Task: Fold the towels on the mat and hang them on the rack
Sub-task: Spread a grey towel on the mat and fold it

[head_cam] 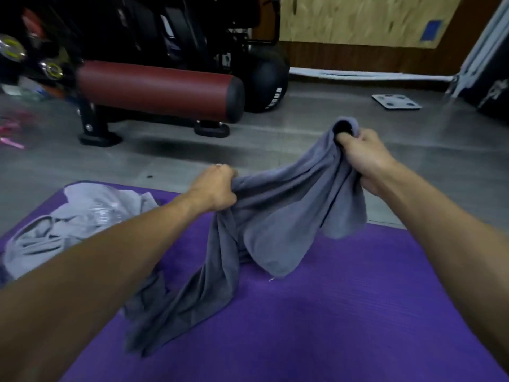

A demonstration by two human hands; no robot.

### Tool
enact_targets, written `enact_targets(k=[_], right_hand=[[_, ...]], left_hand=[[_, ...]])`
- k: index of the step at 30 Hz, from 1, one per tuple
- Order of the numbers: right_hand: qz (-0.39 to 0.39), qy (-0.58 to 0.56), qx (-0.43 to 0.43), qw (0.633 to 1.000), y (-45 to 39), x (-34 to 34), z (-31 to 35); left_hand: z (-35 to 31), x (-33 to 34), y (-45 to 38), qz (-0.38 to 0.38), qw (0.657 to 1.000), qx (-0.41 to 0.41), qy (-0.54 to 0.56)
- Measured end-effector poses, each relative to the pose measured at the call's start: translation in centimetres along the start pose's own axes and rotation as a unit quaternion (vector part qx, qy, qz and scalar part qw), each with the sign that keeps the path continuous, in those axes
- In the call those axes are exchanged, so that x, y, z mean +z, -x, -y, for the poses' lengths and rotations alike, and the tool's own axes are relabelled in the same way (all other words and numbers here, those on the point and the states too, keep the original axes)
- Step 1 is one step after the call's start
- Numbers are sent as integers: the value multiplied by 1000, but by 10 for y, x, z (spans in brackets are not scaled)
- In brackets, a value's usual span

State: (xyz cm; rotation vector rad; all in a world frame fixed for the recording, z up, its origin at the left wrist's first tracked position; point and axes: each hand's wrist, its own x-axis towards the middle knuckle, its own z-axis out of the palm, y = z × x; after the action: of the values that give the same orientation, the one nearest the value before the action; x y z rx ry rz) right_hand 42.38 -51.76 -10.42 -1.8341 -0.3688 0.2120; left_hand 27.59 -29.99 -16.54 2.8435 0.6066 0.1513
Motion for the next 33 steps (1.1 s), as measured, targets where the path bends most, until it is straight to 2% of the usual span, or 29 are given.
enact_targets(k=[2,4,6,8,10,11,12,14,16,17,20,21,22,23,24,25,26,27,28,30,31,33], right_hand=[[-31,13,-16,999,-1,-27,-17],[-87,28,-39,995,-2,-65,-34],[-137,65,-92,984,2,-103,-45],[-163,144,-159,963,9,-143,-58],[-170,279,-180,928,23,-179,-76],[-160,355,-163,907,34,-194,-90],[-128,414,-151,889,50,-204,-110],[-15,455,-133,880,88,-215,-162],[75,487,-86,866,129,-220,-228],[110,515,-38,849,147,-223,-257],[215,596,165,756,186,-230,-334],[270,570,230,742,192,-231,-343],[298,512,275,758,193,-234,-349],[283,428,313,799,189,-240,-347],[226,338,336,850,182,-248,-341],[124,291,331,889,172,-258,-335],[-4,281,321,904,163,-272,-335],[-97,310,329,887,157,-286,-340],[-147,338,350,861,155,-295,-350],[-120,393,435,801,164,-294,-371],[-91,399,463,786,171,-289,-384],[-88,403,455,789,181,-275,-394]], left_hand=[[-8,26,-4,15,998,-26,-50],[-25,48,-7,29,998,-40,-24],[-57,62,-14,40,991,-24,128],[-105,67,-27,30,961,9,275],[-153,72,-31,-4,936,66,346],[-174,80,-28,1,936,96,339],[-191,95,-21,24,941,130,310],[-213,137,3,113,947,216,212],[-224,182,35,224,927,282,107],[-227,203,46,266,913,298,77],[-238,254,60,384,862,326,50],[-243,264,59,420,840,342,40],[-249,272,56,438,826,354,34],[-257,276,52,434,827,355,39],[-267,279,46,409,842,347,61],[-276,283,38,365,864,336,85],[-285,290,30,319,883,330,100],[-294,297,25,285,894,331,103],[-302,304,24,272,896,338,96],[-316,321,32,290,879,377,45],[-322,330,40,302,866,398,14],[-329,343,52,311,851,423,-31]])
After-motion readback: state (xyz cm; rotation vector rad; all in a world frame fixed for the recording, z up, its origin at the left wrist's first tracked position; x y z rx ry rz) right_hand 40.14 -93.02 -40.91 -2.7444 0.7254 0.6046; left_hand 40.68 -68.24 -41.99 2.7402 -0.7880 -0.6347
